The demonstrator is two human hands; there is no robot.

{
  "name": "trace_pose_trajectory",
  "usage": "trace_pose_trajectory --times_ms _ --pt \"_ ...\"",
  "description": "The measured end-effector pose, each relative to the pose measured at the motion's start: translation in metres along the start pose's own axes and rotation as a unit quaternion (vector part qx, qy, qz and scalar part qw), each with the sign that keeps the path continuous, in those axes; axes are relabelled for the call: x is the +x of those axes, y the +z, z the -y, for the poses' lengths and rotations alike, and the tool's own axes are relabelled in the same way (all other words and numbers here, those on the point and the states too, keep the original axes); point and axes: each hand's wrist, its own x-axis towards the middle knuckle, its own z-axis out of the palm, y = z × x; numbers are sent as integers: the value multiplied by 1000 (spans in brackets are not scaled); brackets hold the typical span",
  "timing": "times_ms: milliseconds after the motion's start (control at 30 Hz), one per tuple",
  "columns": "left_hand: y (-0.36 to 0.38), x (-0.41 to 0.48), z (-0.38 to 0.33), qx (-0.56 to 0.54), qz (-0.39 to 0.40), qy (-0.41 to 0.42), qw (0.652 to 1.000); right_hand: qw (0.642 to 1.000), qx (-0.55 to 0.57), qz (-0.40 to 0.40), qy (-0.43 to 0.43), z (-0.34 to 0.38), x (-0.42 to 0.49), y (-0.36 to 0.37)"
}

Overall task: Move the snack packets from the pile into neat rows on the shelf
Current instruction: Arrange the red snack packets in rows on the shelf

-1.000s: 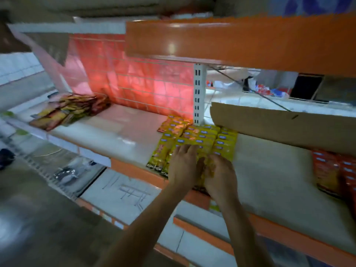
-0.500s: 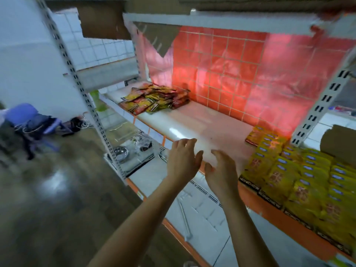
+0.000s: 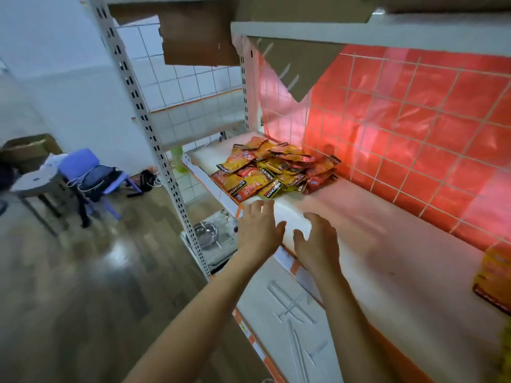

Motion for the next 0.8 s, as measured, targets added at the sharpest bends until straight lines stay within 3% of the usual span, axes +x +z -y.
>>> trace_pose_trajectory --times_ms 300,633,800 --pt "22 100 57 54 34 -43 997 1000 -11 -2 26 31 109 63" --pt "35 129 71 79 18 -33 996 985 -154 -34 63 39 139 95" --pt "41 128 71 64 -29 42 997 995 -37 -24 84 37 142 83"
